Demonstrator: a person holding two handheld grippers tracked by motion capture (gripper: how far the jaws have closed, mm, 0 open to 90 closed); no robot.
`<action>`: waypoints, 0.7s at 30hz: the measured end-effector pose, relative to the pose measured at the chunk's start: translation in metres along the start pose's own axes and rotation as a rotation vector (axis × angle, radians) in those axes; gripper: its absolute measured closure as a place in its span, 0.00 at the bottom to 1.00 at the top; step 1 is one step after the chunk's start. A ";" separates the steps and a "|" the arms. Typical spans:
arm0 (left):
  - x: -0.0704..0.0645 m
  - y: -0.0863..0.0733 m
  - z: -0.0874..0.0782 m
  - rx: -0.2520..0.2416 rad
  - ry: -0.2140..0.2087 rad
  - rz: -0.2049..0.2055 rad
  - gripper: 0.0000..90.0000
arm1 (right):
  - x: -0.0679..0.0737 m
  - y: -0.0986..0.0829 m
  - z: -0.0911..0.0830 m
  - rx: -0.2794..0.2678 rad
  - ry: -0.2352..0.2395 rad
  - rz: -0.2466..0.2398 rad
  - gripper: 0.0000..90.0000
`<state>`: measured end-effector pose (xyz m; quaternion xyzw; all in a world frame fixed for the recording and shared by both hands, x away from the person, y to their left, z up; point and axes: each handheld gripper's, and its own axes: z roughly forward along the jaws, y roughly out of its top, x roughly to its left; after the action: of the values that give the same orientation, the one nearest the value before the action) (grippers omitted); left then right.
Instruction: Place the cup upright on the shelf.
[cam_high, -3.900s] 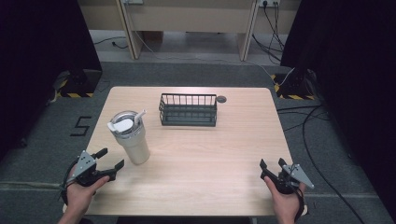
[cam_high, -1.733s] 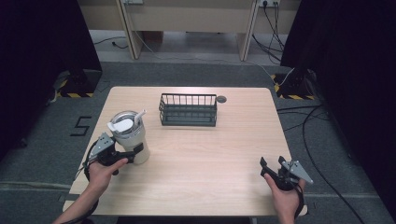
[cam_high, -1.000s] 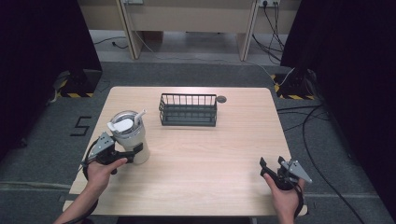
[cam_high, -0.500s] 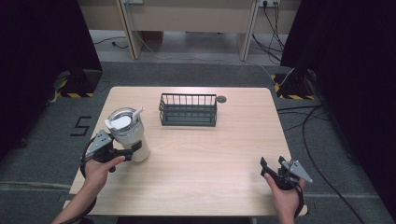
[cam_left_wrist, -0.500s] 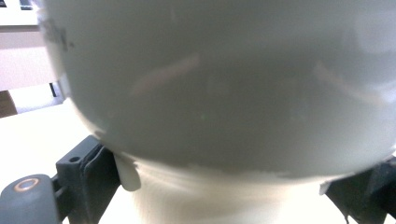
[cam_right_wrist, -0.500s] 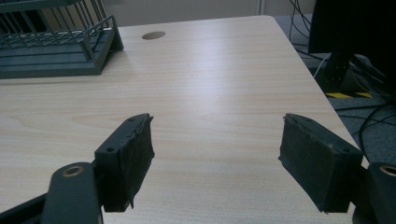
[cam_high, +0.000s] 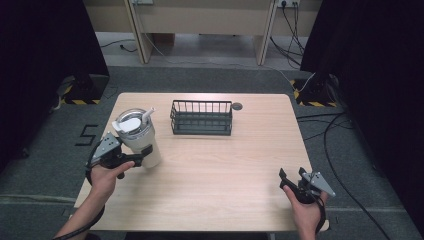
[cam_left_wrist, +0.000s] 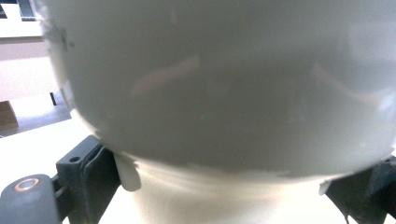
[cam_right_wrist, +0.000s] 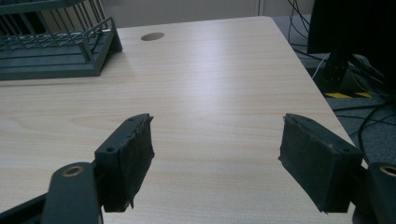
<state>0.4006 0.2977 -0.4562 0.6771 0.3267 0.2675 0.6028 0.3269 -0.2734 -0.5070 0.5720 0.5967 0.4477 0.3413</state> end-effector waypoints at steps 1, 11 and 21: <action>0.000 0.001 0.001 -0.002 0.000 0.000 0.10 | 0.000 0.000 0.000 0.000 0.000 0.000 0.29; 0.001 0.010 0.016 -0.002 -0.008 -0.001 0.10 | 0.000 0.000 0.000 -0.005 -0.001 -0.003 0.29; 0.001 0.021 0.030 -0.007 -0.013 0.011 0.10 | -0.001 0.000 0.001 -0.004 0.000 -0.004 0.29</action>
<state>0.4261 0.2777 -0.4393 0.6785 0.3180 0.2676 0.6057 0.3275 -0.2745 -0.5073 0.5700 0.5971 0.4482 0.3431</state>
